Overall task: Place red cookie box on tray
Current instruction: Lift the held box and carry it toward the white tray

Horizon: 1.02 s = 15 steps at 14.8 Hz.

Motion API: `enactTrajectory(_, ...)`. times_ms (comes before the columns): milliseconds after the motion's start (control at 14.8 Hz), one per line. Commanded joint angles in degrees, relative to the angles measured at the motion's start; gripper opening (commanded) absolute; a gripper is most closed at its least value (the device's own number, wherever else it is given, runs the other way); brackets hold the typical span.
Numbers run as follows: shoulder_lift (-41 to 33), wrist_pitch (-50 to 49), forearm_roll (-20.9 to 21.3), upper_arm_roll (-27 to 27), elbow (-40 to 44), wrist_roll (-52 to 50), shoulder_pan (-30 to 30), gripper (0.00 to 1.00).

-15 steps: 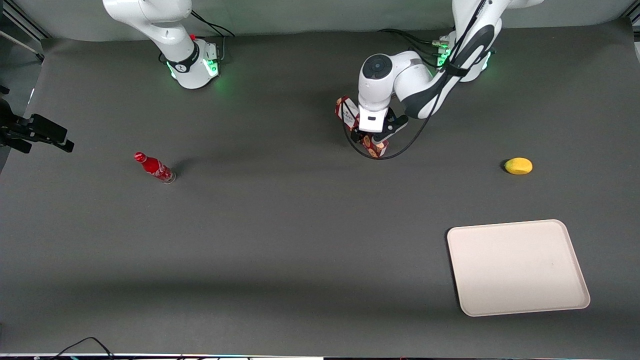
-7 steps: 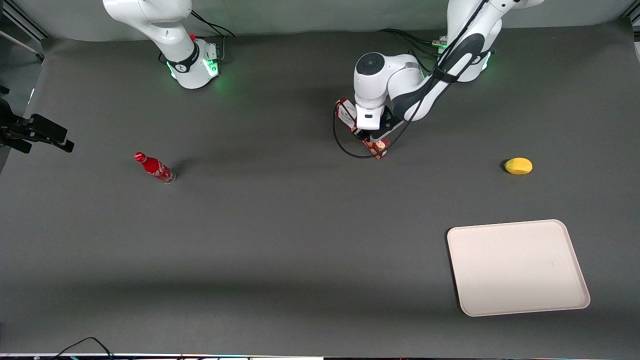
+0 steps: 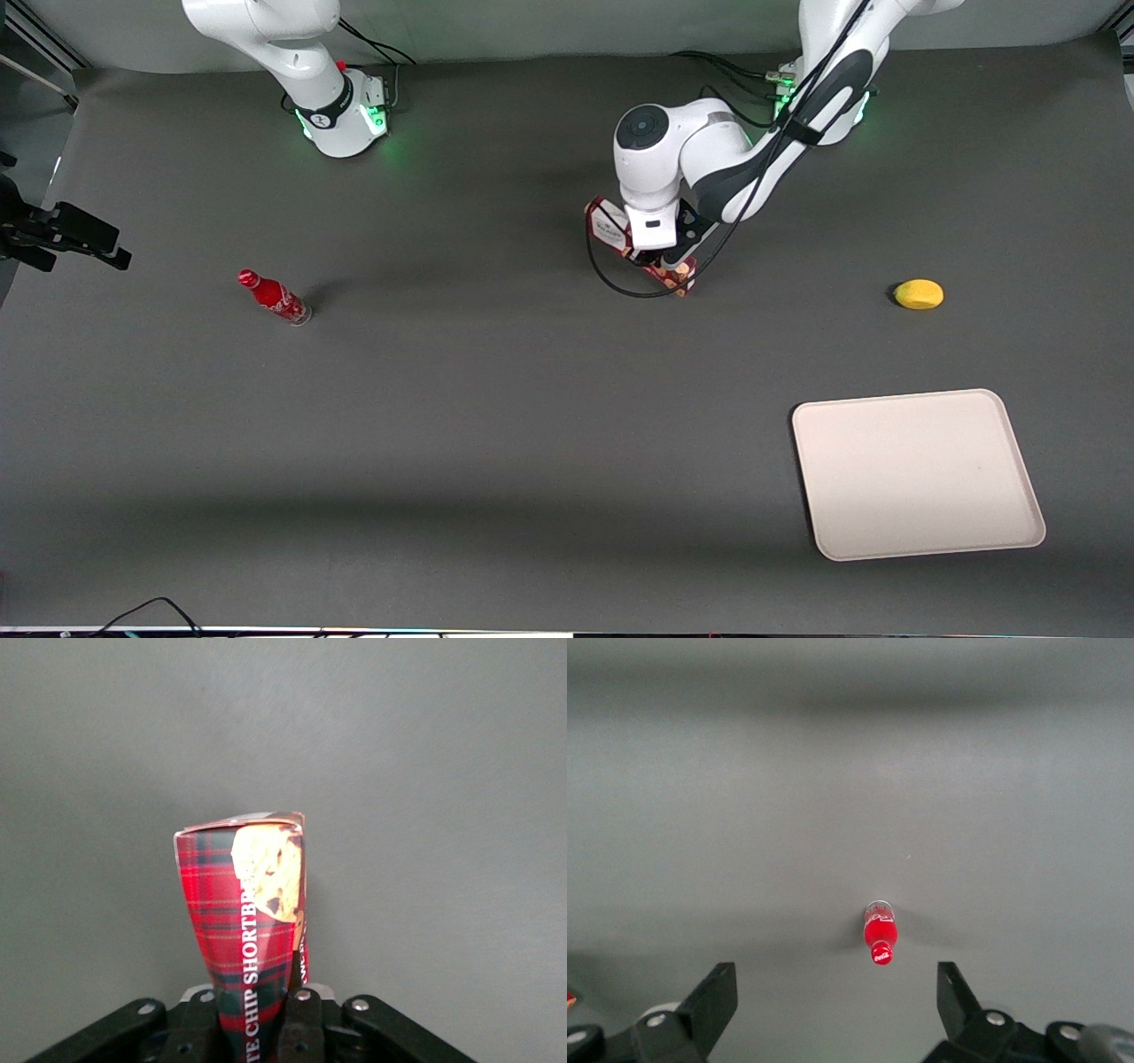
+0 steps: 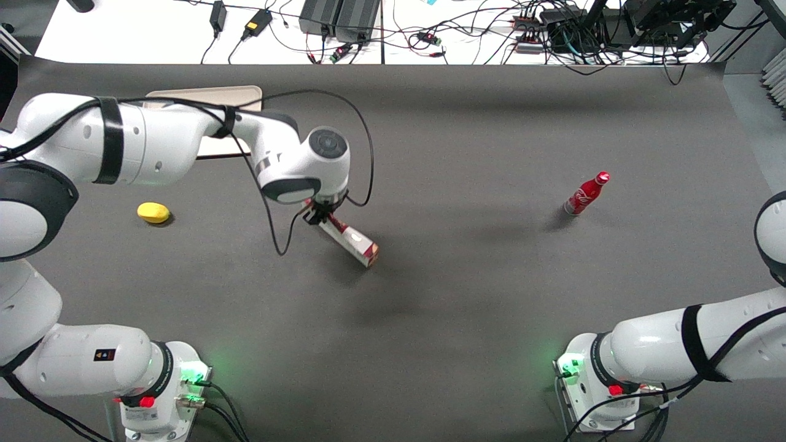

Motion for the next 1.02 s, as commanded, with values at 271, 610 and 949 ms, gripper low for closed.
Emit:
enactTrajectory(271, -4.6, -29.6, -15.3, -0.8, 25.6, 14.4, -0.4, 0.00)
enactTrajectory(610, -6.0, -41.2, -20.6, 9.5, 37.5, 30.1, -0.1, 0.00)
enactTrajectory(949, -11.6, -49.5, -26.0, 28.8, 42.2, 61.0, -0.1, 0.00)
